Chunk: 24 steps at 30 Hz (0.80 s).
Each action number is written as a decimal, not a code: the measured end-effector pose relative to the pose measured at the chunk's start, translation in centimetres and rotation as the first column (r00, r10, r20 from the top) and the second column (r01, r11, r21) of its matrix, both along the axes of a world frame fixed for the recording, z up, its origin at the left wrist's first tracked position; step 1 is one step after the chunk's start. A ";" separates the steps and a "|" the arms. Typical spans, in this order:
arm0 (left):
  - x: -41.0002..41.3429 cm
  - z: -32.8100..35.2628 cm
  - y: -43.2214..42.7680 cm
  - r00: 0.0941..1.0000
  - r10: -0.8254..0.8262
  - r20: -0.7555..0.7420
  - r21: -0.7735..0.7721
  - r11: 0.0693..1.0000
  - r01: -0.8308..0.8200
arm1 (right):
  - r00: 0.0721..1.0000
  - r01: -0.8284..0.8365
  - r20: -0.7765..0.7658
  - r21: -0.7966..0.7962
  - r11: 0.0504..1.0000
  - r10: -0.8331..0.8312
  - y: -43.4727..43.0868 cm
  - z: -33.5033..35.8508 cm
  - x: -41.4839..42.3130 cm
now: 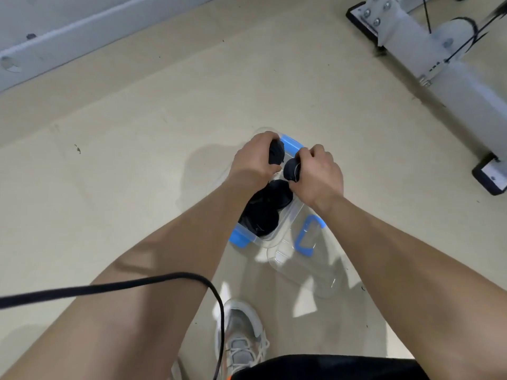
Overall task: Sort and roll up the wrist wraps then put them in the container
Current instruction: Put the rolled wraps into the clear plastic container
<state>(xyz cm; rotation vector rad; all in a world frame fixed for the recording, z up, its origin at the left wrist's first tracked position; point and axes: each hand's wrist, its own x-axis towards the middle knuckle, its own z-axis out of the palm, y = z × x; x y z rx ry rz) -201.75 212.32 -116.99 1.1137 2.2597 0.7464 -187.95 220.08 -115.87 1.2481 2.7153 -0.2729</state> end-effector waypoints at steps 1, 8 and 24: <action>0.1 -0.6 0.2 0.999 -0.017 -0.036 -0.020 1.000 0.016 | 1.000 -0.028 0.014 0.031 0.999 0.028 -0.1 -0.4 -0.1; 0.7 -2.5 1.8 0.851 -0.247 -0.464 -0.183 0.966 0.180 | 0.998 -0.027 0.059 0.031 0.999 0.026 -0.3 -1.9 -0.4; 0.7 -6.1 2.7 0.889 -0.100 -0.446 -0.053 0.995 0.085 | 0.992 -0.052 0.116 0.092 0.994 0.042 -0.6 -3.2 -0.3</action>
